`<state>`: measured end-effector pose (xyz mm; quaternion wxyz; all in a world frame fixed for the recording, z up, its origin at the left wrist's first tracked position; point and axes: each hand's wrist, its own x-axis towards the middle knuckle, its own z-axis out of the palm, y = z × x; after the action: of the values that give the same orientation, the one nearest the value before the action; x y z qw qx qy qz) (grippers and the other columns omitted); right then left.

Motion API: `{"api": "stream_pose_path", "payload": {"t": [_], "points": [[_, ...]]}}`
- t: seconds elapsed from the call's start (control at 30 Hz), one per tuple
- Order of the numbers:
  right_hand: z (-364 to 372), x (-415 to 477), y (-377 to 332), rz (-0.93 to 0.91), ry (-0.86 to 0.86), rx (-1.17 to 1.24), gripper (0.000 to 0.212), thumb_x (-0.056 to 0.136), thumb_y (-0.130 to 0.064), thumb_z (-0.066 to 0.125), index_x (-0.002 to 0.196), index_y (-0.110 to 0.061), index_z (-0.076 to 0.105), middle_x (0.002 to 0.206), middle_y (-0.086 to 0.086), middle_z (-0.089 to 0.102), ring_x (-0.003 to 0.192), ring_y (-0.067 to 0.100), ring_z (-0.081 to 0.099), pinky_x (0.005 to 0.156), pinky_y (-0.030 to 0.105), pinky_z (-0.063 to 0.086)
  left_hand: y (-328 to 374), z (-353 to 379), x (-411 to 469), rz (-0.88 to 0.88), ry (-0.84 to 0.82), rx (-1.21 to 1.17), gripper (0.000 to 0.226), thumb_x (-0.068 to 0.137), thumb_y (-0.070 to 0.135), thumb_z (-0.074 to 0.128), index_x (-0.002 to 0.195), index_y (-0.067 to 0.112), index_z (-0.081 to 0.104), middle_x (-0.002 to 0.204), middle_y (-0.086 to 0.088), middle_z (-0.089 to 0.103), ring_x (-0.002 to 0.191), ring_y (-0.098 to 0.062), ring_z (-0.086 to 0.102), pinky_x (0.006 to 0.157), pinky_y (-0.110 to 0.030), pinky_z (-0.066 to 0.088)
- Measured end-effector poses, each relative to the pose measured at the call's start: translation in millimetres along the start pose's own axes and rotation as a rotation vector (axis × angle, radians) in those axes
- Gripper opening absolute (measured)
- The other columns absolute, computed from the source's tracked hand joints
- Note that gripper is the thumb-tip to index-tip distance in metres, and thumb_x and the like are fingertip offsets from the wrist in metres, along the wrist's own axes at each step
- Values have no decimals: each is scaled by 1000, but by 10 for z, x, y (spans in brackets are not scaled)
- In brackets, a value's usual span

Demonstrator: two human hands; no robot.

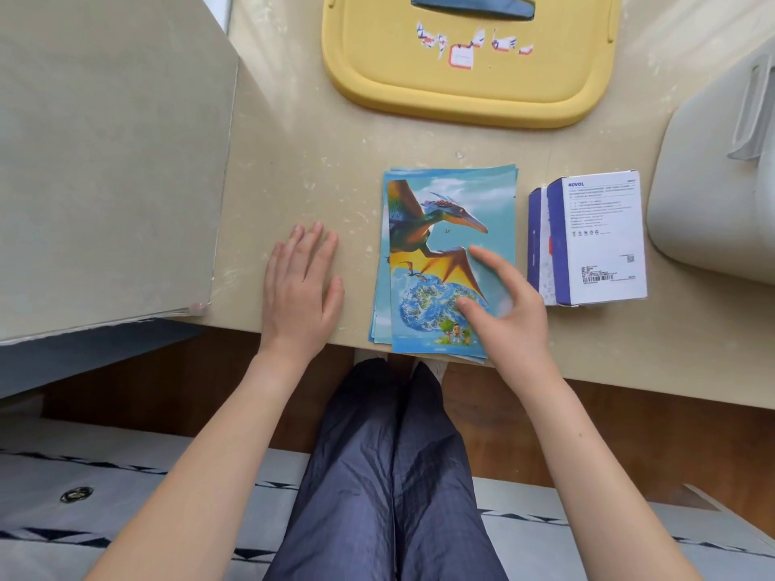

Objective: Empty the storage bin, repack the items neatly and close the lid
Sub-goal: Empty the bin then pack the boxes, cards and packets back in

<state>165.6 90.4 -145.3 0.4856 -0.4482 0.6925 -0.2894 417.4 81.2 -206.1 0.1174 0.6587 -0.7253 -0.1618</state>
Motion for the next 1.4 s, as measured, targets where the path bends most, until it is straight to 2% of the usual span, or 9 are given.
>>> {"api": "stream_pose_path", "payload": {"t": [0.2,0.3,0.43,0.6,0.8,0.9,1.0,1.23,1.4], "points": [[-157,-214,-200,12,29,110,57,82,8,71,131,-19,59,125,-11,59,107,-17,54,79,0,43,126,-261,-117,-36,-102,-54,49,94,34,45,136,9,52,140,-12,51,133,-28,42,111,-47,36],[-323,-380,-355,33,47,170,60,83,7,70,133,-25,58,129,-8,59,111,-7,59,79,7,49,294,-515,-165,-19,-121,-70,50,94,36,45,135,10,52,139,-11,52,130,-27,44,110,-43,37],[-637,-702,-708,41,81,200,61,83,10,68,133,-25,58,129,-10,61,110,-8,60,81,7,48,605,-946,-209,8,-145,-99,52,93,39,42,135,11,53,139,-9,53,128,-26,47,108,-41,37],[-1152,-1078,-1204,30,170,276,64,82,6,72,130,-34,60,125,-7,66,111,9,65,86,24,56,1090,-1561,-136,97,-141,-161,53,92,39,41,136,11,53,136,-8,54,124,-25,49,102,-42,44],[-1951,-1213,-1466,1,329,334,69,80,3,76,133,-36,57,126,-9,65,112,12,65,92,40,56,1705,-1857,75,168,-72,-227,52,92,38,43,134,9,55,131,-9,56,119,-24,51,98,-37,44],[-2369,-1108,-1345,-11,397,311,70,77,3,78,130,-40,59,127,-17,62,118,10,62,94,35,55,1988,-1680,167,107,-87,-263,55,91,40,44,137,10,52,131,-7,55,121,-21,49,101,-35,43],[-2751,-889,-1106,10,402,285,71,75,1,80,130,-40,59,131,-16,61,120,9,60,101,46,51,2249,-1352,238,3,-142,-317,57,90,35,54,141,12,46,134,-7,51,127,-22,46,106,-34,38],[-3280,-238,-668,20,196,221,70,77,-3,80,131,-41,58,125,-25,62,116,-1,60,96,30,53,2815,-562,369,-329,-205,-446,69,89,36,66,147,18,35,141,0,42,132,-13,38,101,-22,30],[-3349,172,-465,-11,84,229,71,76,-2,80,132,-41,58,132,-19,61,119,5,60,95,35,54,2920,-106,477,-538,-207,-512,84,84,43,69,151,24,24,149,2,32,138,-15,30,104,-27,27]]}}
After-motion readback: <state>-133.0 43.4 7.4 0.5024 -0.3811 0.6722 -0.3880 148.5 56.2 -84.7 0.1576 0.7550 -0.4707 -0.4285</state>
